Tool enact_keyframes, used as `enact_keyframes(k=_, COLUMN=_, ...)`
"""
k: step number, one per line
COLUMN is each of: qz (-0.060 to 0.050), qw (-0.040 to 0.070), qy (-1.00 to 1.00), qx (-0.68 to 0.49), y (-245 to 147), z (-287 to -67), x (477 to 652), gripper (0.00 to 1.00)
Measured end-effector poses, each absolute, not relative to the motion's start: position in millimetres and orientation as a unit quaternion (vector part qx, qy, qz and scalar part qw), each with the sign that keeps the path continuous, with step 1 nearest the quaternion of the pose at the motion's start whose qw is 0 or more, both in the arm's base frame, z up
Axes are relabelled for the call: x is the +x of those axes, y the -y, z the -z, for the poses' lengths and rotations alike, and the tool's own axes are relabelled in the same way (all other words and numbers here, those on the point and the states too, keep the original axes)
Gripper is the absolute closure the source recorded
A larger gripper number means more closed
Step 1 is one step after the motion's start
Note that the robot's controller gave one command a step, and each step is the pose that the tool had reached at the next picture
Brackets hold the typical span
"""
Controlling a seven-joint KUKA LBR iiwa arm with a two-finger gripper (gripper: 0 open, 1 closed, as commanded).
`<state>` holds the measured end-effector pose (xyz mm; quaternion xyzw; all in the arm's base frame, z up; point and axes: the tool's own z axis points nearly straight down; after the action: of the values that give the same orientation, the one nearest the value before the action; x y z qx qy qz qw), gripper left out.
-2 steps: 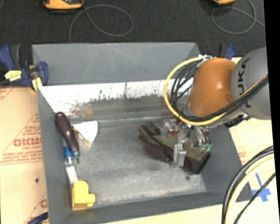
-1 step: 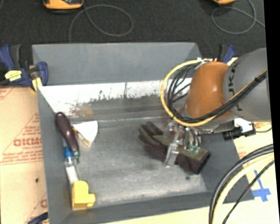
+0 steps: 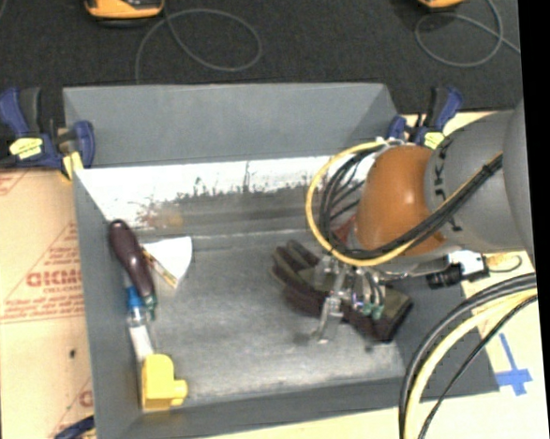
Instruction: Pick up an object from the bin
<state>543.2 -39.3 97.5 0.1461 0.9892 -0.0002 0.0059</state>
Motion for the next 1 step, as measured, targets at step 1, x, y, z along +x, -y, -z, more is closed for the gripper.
enact_keyframes(k=1, qz=0.0, qw=0.006, qy=-0.966, qx=0.257, y=29.8, z=-89.1, x=543.0, gripper=1.0)
